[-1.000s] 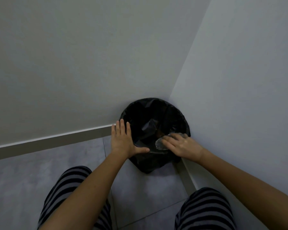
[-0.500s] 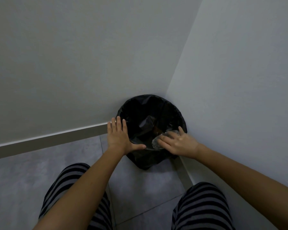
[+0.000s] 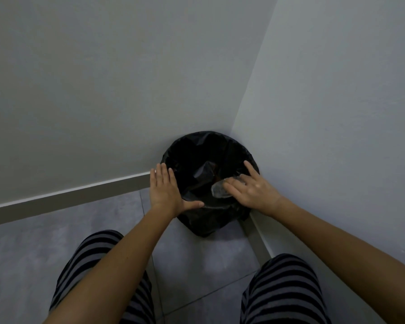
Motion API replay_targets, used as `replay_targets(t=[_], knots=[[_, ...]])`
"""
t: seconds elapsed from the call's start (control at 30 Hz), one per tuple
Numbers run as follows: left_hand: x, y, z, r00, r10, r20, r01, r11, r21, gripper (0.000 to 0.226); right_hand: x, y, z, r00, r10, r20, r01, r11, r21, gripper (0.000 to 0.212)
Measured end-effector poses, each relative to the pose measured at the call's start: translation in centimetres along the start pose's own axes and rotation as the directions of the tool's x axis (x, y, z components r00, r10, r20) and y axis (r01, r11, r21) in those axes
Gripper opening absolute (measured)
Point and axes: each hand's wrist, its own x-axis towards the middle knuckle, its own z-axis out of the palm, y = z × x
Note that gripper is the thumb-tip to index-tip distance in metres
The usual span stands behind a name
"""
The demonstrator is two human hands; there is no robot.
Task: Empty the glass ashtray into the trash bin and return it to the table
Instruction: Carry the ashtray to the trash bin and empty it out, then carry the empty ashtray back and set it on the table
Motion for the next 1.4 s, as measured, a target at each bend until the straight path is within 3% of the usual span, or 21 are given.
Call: replay_targets(t=[0.1,0.23,0.37,0.53,0.67,0.7,0.77,0.8,0.83,0.9,1.0,1.07,1.17,1.3,1.4], knots=[[-0.3,0.1,0.3,1.0,-0.002,-0.005,0.002,1.0,-0.023,0.14,-0.9,-0.7,-0.2,0.994,-0.104,0.041,0.105,0.995,-0.001,0.028],[-0.1,0.1,0.5,1.0,-0.019,-0.015,0.018,0.997,-0.07,0.14,-0.4,0.2,-0.2,0.998,0.054,0.026,-0.054,0.998,-0.013,0.028],[-0.3,0.1,0.4,1.0,-0.009,-0.008,0.008,0.998,-0.055,0.14,-1.1,-0.4,-0.8,0.994,-0.104,0.044,0.104,0.995,-0.003,0.03],[-0.2,0.0,0.3,1.0,-0.015,-0.003,0.015,0.998,-0.068,0.14,-0.3,-0.2,-0.8,0.998,0.057,0.022,-0.057,0.998,-0.014,0.026],[-0.4,0.1,0.3,1.0,-0.01,-0.013,0.009,0.997,-0.073,0.142,-1.2,-0.8,-0.9,0.994,-0.069,0.09,0.07,0.997,-0.014,0.028],[-0.4,0.1,0.3,1.0,-0.015,-0.011,0.014,0.996,-0.083,0.142,-0.7,-0.6,-0.9,0.994,-0.008,0.11,0.007,1.0,0.006,0.027],[-0.3,0.2,0.3,1.0,-0.017,-0.013,0.016,0.996,-0.09,0.142,1.3,-0.2,-1.4,0.944,0.273,0.186,-0.288,0.956,0.059,0.026],[-0.3,0.1,0.3,1.0,-0.013,-0.015,0.012,0.996,-0.093,0.142,2.3,0.0,-1.8,0.852,0.443,0.279,-0.489,0.864,0.121,0.034],[-0.3,0.1,0.4,1.0,-0.005,-0.011,0.004,0.995,-0.099,0.142,3.1,0.1,-2.1,0.707,0.567,0.422,-0.679,0.711,0.182,0.041],[-0.5,0.0,0.3,1.0,0.02,-0.001,-0.02,0.993,-0.116,0.138,4.4,0.7,-2.5,0.437,0.656,0.615,-0.895,0.383,0.228,0.041],[-0.4,0.2,-0.3,0.996,0.085,-0.024,-0.089,0.975,-0.204,0.127,5.3,1.7,-2.3,0.172,0.7,0.693,-0.967,-0.015,0.256,0.029],[0.1,0.7,-1.1,0.982,0.165,-0.089,-0.184,0.941,-0.284,0.122,5.6,1.9,-2.2,0.055,0.651,0.757,-0.928,-0.245,0.279,0.022],[0.7,1.8,-2.6,0.944,0.26,-0.205,-0.321,0.867,-0.38,0.126,5.7,2.3,-2.0,0.014,0.571,0.821,-0.829,-0.452,0.328,0.012],[0.9,2.6,-3.9,0.911,0.323,-0.256,-0.405,0.821,-0.403,0.134,5.9,3.1,-2.9,0.096,0.479,0.872,-0.764,-0.526,0.373,0.013],[1.0,2.6,-4.1,0.893,0.34,-0.294,-0.44,0.799,-0.41,0.13,6.1,3.2,-3.3,0.128,0.449,0.884,-0.741,-0.55,0.386,0.028]])
